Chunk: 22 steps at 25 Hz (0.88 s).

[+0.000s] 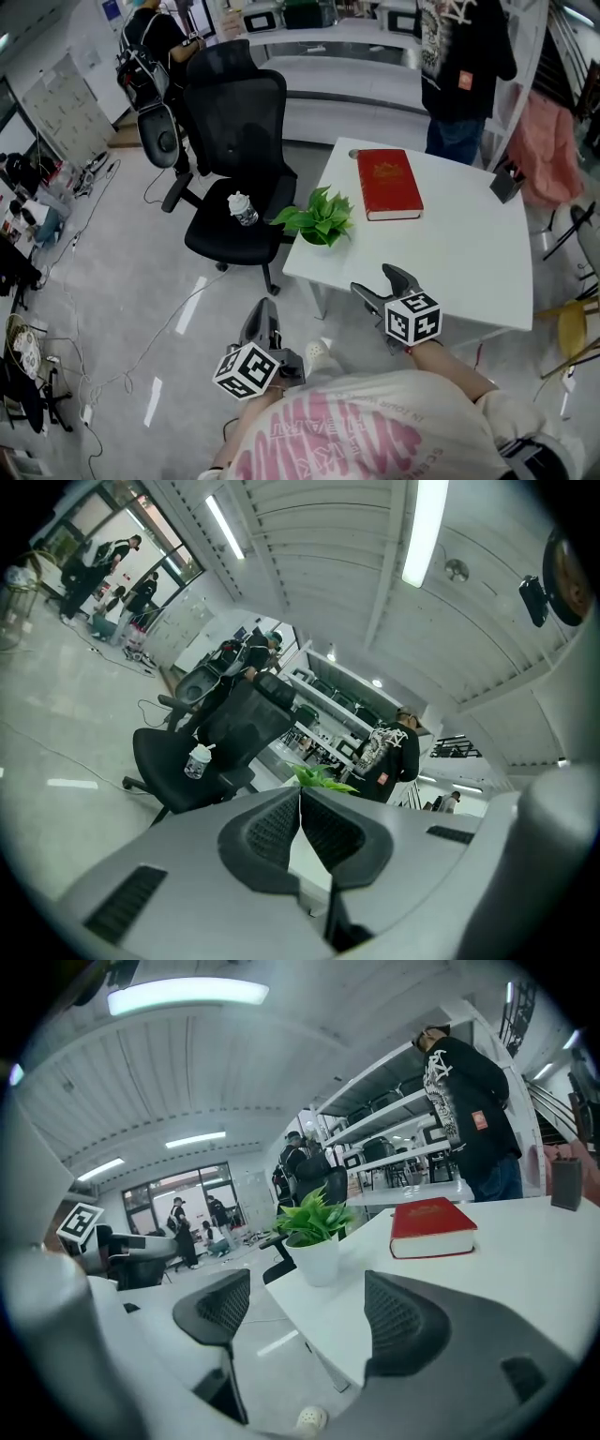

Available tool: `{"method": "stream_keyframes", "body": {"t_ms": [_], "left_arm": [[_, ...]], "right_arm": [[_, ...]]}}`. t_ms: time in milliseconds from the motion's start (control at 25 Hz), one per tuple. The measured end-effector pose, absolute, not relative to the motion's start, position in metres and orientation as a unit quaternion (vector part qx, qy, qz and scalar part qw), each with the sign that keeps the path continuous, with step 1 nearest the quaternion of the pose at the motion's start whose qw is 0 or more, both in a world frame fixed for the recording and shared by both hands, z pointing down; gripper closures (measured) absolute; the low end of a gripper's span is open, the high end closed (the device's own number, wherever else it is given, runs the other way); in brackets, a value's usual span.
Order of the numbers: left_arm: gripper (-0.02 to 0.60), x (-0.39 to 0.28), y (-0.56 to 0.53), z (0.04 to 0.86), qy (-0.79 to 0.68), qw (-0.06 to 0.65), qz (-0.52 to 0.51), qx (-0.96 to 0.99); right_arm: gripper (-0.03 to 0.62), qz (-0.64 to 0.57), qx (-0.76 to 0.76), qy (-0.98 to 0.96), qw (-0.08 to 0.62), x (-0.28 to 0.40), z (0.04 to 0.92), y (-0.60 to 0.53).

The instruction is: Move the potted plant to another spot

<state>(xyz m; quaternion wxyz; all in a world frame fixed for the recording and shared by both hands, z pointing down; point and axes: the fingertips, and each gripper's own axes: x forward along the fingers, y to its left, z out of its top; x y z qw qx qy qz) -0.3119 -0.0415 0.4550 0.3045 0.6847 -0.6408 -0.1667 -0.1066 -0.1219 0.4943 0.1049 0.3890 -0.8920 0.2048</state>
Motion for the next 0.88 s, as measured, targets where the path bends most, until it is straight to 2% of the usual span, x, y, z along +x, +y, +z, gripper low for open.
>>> {"method": "stream_keyframes", "body": {"t_ms": [200,280,400,520,800,880], "left_arm": [[0.557,-0.295,-0.016,0.453,-0.639,0.303,-0.165,0.687],[0.557,-0.29,-0.007,0.455,-0.639,0.303,-0.163,0.688],[0.557,-0.283,0.006,0.457,-0.637,0.308,-0.158,0.689],[0.557,-0.276,0.019,0.462,-0.635,0.312,-0.155,0.69],[0.557,-0.264,0.043,0.477,-0.627,0.321,-0.142,0.695],[0.557,-0.262,0.049,0.48,-0.626,0.324,-0.138,0.696]], "right_arm": [[0.211,0.211,0.397,-0.888,0.097,-0.086,0.493,-0.096],[0.246,0.216,0.4,-0.887,0.087,-0.079,0.493,-0.087],[0.252,0.223,0.404,-0.884,0.075,-0.07,0.493,-0.073],[0.285,0.225,0.409,-0.882,0.066,-0.062,0.495,-0.06],[0.456,0.229,0.433,-0.871,0.045,-0.045,0.501,-0.034],[0.478,0.234,0.439,-0.866,0.044,-0.041,0.504,-0.029]]}}
